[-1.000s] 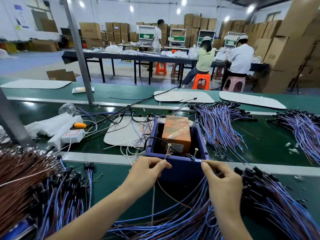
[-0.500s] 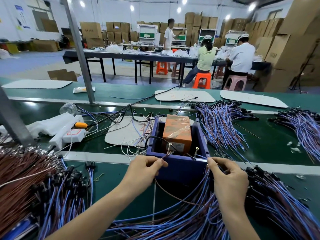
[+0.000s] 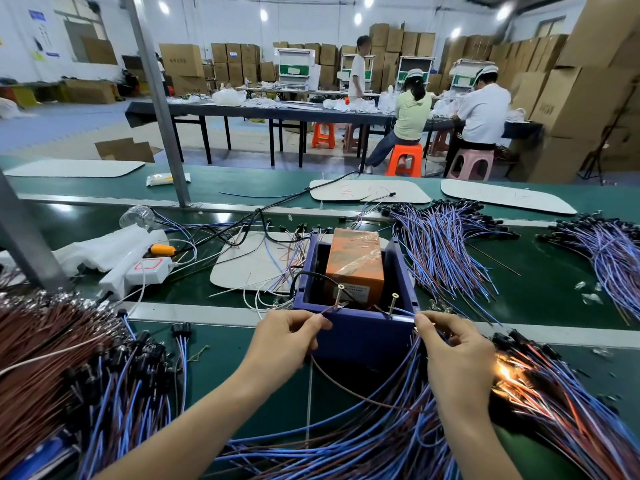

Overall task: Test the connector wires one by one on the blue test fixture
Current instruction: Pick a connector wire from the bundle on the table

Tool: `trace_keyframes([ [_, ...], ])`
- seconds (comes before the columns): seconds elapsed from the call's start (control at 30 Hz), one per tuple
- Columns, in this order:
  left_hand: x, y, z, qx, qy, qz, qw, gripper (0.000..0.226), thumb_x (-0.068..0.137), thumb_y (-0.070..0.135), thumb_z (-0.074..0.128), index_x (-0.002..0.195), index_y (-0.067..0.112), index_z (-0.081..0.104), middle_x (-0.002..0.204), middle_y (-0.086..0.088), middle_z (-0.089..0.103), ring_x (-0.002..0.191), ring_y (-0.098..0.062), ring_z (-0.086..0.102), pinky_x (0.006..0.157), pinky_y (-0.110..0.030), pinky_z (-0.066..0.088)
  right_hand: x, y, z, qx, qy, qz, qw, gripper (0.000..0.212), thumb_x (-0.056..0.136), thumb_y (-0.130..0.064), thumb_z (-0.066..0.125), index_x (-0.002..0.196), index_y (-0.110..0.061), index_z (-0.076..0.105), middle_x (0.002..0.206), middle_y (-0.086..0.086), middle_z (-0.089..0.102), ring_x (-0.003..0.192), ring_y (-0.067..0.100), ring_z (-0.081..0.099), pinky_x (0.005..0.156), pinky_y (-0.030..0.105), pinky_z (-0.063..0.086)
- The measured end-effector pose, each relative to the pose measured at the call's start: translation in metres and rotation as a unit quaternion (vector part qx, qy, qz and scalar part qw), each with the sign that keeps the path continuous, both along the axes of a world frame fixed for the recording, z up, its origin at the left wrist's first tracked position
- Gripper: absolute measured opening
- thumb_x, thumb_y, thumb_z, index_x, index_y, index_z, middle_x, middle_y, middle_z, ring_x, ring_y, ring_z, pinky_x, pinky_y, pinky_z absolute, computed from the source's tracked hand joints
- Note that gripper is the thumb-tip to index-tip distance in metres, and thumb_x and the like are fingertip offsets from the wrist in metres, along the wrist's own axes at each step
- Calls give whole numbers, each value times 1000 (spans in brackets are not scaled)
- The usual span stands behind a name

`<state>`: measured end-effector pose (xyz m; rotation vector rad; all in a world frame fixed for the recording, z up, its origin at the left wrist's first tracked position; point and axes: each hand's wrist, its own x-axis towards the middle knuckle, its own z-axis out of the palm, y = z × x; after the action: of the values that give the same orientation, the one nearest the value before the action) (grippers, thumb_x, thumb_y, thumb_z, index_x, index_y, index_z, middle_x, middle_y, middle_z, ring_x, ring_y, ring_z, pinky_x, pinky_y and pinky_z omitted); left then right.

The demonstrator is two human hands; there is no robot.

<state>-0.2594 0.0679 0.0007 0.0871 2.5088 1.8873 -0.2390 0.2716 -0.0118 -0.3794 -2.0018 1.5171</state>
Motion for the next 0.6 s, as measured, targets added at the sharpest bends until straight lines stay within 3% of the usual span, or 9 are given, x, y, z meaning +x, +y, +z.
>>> trace_keyframes([
  [0.27, 14, 0, 6, 61, 2, -9, 998, 23, 95, 15, 55, 83, 17, 75, 55, 2, 56, 43, -7, 45, 46, -19, 42, 13, -6, 9, -28, 5, 32, 999, 12, 84, -21, 72, 76, -31, 71, 81, -4, 66, 65, 15, 51, 59, 20, 43],
  [0.37, 31, 6, 10, 161, -47, -73, 983, 16, 88, 18, 61, 89, 18, 77, 62, 0, 62, 49, -8, 52, 54, -19, 49, 34, -25, 19, -33, 21, 108, 993, 13, 79, -22, 73, 74, -34, 74, 66, -9, 64, 57, 7, 52, 53, 17, 48],
  [0.47, 45, 13, 16, 254, -76, -126, 956, 26, 72, 28, 69, 95, 19, 77, 75, -8, 67, 57, -10, 58, 61, -22, 54, 50, -49, 20, 0, 28, 205, 978, 21, 79, -18, 73, 78, -39, 74, 67, -8, 69, 58, 9, 61, 58, 21, 51],
  [0.57, 51, 12, 22, 276, -56, -108, 953, 30, 64, 31, 73, 89, 15, 76, 75, -11, 67, 60, -11, 60, 62, -23, 55, 57, -55, 23, 0, 47, 245, 968, 9, 76, -37, 69, 80, -42, 75, 76, -10, 71, 73, 8, 65, 67, 18, 51],
  [0.6, 52, 10, 24, 286, -47, -93, 953, 30, 62, 31, 74, 85, 13, 76, 72, -10, 67, 59, -12, 60, 62, -23, 55, 58, -52, 21, 24, 55, 257, 965, 14, 71, -45, 66, 83, -46, 75, 77, -12, 69, 77, 7, 64, 68, 14, 48],
])
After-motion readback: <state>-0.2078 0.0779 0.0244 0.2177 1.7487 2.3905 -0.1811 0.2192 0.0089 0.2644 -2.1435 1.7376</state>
